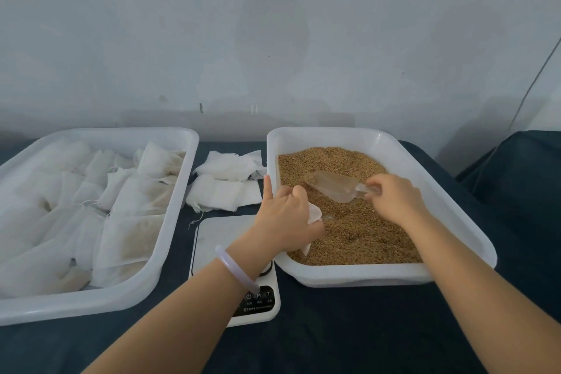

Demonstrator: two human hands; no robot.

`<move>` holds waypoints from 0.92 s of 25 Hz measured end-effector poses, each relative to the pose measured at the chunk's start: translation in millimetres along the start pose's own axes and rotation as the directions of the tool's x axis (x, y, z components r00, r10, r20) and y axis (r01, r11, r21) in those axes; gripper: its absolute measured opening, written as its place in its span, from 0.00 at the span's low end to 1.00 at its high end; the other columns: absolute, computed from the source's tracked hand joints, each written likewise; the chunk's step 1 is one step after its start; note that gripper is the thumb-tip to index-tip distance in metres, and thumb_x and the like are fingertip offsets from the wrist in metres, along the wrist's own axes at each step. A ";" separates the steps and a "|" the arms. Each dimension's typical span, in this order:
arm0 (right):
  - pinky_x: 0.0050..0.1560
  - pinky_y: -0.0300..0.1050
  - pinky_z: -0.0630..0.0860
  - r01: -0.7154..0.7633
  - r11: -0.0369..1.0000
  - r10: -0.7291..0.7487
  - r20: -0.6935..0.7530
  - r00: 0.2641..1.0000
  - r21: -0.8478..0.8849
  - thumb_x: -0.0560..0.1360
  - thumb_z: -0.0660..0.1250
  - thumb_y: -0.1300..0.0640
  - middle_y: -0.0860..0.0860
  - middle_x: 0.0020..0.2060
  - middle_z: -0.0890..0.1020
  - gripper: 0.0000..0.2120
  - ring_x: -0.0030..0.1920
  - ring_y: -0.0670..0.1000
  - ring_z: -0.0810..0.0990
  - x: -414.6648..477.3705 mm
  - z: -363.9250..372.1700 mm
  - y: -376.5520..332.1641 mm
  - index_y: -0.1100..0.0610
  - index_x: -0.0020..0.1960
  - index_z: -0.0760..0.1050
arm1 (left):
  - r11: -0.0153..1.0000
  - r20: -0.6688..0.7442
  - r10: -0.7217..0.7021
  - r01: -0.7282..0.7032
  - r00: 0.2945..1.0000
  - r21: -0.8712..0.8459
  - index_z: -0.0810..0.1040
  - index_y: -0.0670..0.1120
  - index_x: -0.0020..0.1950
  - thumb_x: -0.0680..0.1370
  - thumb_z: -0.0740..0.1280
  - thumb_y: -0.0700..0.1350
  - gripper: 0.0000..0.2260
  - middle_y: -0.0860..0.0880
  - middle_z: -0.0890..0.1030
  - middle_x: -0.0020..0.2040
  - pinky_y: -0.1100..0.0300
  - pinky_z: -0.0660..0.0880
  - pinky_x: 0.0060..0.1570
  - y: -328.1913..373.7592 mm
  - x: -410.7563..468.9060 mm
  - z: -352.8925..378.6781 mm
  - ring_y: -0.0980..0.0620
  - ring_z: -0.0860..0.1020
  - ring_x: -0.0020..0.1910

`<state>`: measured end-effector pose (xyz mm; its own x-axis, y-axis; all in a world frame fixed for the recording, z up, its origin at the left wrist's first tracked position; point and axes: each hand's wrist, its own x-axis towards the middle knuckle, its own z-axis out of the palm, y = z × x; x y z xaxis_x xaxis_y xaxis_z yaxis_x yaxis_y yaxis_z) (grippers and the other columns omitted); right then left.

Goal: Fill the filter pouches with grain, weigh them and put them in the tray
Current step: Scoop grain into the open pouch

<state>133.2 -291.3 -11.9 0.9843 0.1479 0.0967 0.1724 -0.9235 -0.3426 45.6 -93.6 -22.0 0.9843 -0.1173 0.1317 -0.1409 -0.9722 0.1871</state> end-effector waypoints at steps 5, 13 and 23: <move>0.61 0.54 0.70 0.042 0.993 -0.047 -0.045 0.998 -0.111 0.74 0.69 0.55 0.44 0.48 0.81 0.10 0.45 0.47 0.77 -2.6 -10.6 10.7 0.48 0.55 0.79 | 0.997 -0.002 -0.082 0.082 0.997 -0.016 0.63 0.43 0.49 0.77 0.56 0.59 0.18 0.49 0.68 0.46 0.35 0.38 0.70 -0.7 1.6 3.1 0.46 0.65 0.68; 0.60 0.55 0.74 0.047 0.996 -0.039 0.110 0.993 -0.073 0.74 0.67 0.52 0.44 0.43 0.80 0.06 0.43 0.47 0.79 10.0 12.7 -31.2 0.52 0.50 0.78 | 0.992 0.087 -0.090 0.082 0.992 0.092 0.66 0.39 0.62 0.78 0.55 0.60 0.26 0.45 0.72 0.59 0.34 0.45 0.70 0.9 0.3 -0.2 0.45 0.62 0.70; 0.56 0.46 0.74 -0.018 0.998 0.013 0.081 0.997 0.058 0.72 0.72 0.57 0.48 0.57 0.80 0.16 0.52 0.48 0.78 -11.7 -28.3 19.3 0.51 0.59 0.78 | 0.974 0.014 -0.088 0.089 0.996 -0.210 0.57 0.48 0.74 0.70 0.69 0.61 0.39 0.49 0.70 0.68 0.45 0.53 0.71 -1.9 -4.3 -5.0 0.46 0.64 0.70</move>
<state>123.8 -320.9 6.8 0.9864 0.1638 0.0158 0.1565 -0.9041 -0.3977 41.0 -90.2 -18.0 0.9943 -0.0342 0.1012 -0.0720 -0.9146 0.3979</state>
